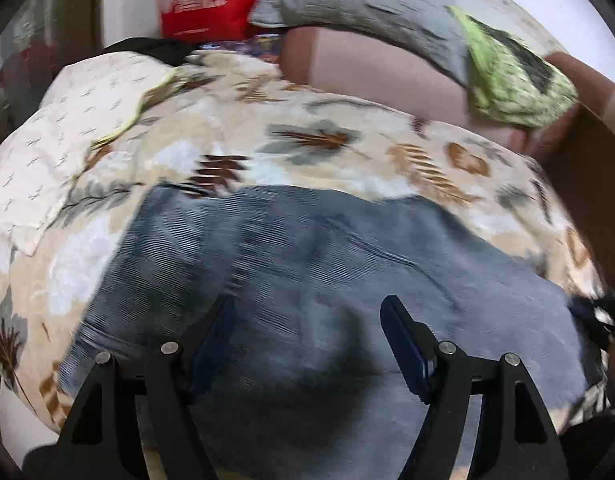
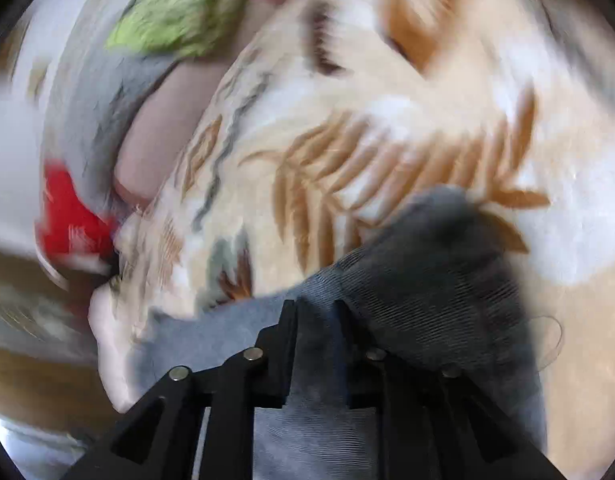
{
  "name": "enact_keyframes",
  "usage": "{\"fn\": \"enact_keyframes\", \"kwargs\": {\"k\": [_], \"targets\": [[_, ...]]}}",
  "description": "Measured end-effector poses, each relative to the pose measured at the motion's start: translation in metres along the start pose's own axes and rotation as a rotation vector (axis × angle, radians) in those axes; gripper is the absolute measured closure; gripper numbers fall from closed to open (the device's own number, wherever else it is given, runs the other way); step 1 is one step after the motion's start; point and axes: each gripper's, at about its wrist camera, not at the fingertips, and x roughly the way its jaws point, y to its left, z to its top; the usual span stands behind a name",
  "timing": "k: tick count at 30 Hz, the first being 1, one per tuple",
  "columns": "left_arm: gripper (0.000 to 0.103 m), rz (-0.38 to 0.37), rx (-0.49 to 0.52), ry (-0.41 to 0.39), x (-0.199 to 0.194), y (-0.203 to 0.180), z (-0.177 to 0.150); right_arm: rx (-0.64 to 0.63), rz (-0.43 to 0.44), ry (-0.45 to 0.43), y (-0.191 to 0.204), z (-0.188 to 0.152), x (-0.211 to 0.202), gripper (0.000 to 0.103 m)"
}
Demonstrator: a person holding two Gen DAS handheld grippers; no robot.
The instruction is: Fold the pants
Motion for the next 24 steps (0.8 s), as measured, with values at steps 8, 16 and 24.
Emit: {"fn": "enact_keyframes", "kwargs": {"k": [8, 16, 24], "targets": [[0.027, -0.118, 0.149, 0.052, -0.001, -0.083, -0.014, -0.126, 0.041, -0.092, 0.028, -0.052, -0.063, 0.077], [0.027, -0.243, 0.295, 0.112, 0.017, -0.167, -0.019, 0.16, 0.027, -0.108, -0.043, -0.121, -0.105, 0.035], [0.027, -0.25, 0.282, 0.117, 0.017, -0.164, -0.019, 0.263, -0.077, -0.156, -0.075, -0.1, -0.091, 0.035]]}}
